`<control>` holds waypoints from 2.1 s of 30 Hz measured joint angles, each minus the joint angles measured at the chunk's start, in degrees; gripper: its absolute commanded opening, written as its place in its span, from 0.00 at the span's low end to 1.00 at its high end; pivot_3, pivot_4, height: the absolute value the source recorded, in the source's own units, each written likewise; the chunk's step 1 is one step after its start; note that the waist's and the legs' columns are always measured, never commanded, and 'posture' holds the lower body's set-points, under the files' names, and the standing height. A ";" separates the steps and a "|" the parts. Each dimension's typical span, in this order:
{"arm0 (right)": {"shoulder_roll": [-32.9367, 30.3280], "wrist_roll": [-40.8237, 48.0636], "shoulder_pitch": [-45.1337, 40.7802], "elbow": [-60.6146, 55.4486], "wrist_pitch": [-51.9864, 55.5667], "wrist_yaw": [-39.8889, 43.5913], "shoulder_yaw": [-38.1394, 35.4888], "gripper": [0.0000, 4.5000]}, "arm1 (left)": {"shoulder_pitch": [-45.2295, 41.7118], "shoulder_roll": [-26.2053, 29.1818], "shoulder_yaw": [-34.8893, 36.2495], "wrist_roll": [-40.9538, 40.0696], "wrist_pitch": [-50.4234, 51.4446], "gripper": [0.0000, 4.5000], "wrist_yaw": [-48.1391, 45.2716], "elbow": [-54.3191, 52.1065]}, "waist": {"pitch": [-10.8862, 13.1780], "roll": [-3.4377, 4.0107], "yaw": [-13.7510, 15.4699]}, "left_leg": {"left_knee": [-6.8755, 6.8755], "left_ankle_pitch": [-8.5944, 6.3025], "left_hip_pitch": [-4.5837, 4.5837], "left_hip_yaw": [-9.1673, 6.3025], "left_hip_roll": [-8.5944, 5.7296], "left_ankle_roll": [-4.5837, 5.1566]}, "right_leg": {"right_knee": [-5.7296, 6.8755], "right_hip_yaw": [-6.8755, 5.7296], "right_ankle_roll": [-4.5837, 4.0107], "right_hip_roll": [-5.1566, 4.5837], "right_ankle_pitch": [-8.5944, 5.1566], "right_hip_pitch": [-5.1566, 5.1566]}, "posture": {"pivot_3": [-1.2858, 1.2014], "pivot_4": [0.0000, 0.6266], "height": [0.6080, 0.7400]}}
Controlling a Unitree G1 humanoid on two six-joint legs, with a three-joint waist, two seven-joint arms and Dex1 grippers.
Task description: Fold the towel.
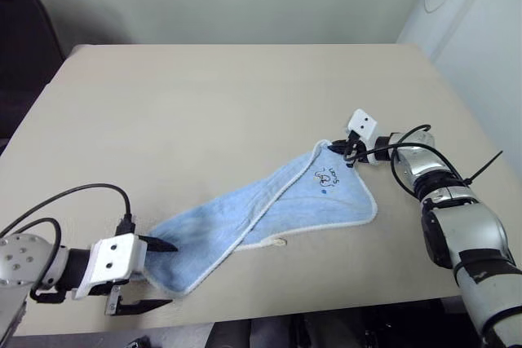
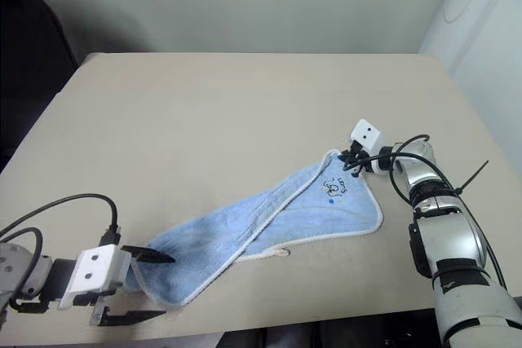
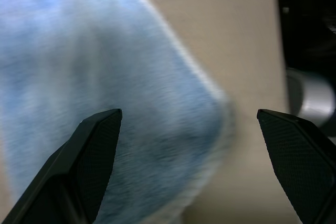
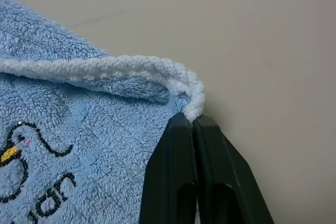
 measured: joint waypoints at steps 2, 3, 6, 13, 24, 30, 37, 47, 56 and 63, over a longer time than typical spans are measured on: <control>0.40 -0.05 0.21 -0.02 -0.11 -0.21 -0.01 0.01 | 0.22 0.72 -0.04 0.11 -0.13 1.00 -0.74 -0.96 | 0.00 0.00 0.02 | 0.00 0.00 0.00 0.00 0.00 0.00 | 0.01 -0.01 0.00 0.00 0.00 0.00 | 0.52 0.24 1.00; 0.61 -0.05 0.27 -0.04 -0.15 -0.29 -0.01 0.01 | 0.24 1.34 -0.12 0.66 -0.51 1.00 -1.22 -1.07 | 0.00 0.00 0.01 | 0.01 0.00 0.00 0.00 0.01 0.00 | 0.01 -0.01 0.00 0.00 0.00 0.00 | 0.52 0.24 1.00; 0.97 -0.03 0.61 -0.14 -0.21 -0.68 -0.18 0.01 | -0.34 2.20 -1.38 3.61 -3.03 1.00 -1.13 -0.96 | -0.01 0.01 -0.04 | 0.02 -0.01 0.00 0.00 0.00 0.00 | 0.00 -0.01 0.00 0.00 0.00 0.01 | 0.52 0.24 1.00; 1.82 0.04 1.68 -1.35 -0.30 -1.05 -1.11 0.01 | -7.59 1.17 -10.00 9.98 -5.94 1.00 3.80 2.76 | -0.01 0.02 -0.19 | 0.02 -0.03 0.00 0.00 0.03 -0.06 | 0.01 -0.01 -0.03 0.00 -0.01 0.00 | 0.52 0.24 1.00; 1.73 0.39 4.47 -4.42 -0.28 -1.05 -2.46 0.00 | -9.51 0.60 -12.78 8.16 -6.06 0.29 4.73 5.00 | -0.19 0.32 -0.21 | 0.02 -0.06 0.03 0.01 0.03 -0.10 | 0.02 -0.01 -0.03 -0.01 -0.02 0.02 | 0.52 0.24 1.00; 1.71 0.53 4.82 -5.02 -0.20 -1.02 -2.52 0.00 | -9.29 0.60 -11.69 6.57 -5.33 0.00 4.75 4.95 | -0.19 0.32 -0.27 | 0.01 -0.07 0.02 0.02 0.03 -0.16 | -0.01 -0.01 -0.04 -0.01 -0.02 0.02 | 0.52 0.24 1.00; 1.72 0.52 4.82 -5.05 -0.13 -1.04 -2.51 0.00 | -8.01 -0.81 -7.44 -0.36 3.16 0.00 6.52 1.92 | -0.19 0.32 -0.26 | 0.02 -0.07 0.01 0.02 0.03 -0.16 | 0.00 -0.01 -0.04 -0.01 -0.02 0.02 | 0.52 0.24 1.00; 1.75 0.48 4.82 -4.94 -0.15 -1.48 -2.49 0.00 | -8.02 -3.21 -0.47 -12.07 14.05 0.00 7.62 -2.54 | -0.19 0.32 -0.26 | 0.01 0.09 0.02 0.04 0.03 -0.44 | -0.01 -0.01 -0.04 -0.01 -0.02 0.02 | 0.52 0.24 1.00; 0.88 1.39 4.82 -5.03 0.09 -0.03 -3.24 0.00 | -14.27 -5.02 5.75 -20.74 25.32 0.00 15.80 -2.77 | -0.18 0.34 -0.19 | 0.02 0.14 0.02 0.05 0.03 -0.52 | 0.00 -0.01 -0.03 -0.01 -0.02 0.04 | 0.52 0.24 1.00; -0.92 2.55 4.81 -6.05 1.04 2.50 -4.52 0.00 | -12.66 -7.50 9.11 -27.12 32.11 0.00 19.90 -3.95 | -0.17 0.35 -0.37 | 0.00 0.18 0.03 0.09 0.06 -0.58 | -0.06 0.00 -0.03 0.01 -0.02 0.03 | 0.52 0.24 1.00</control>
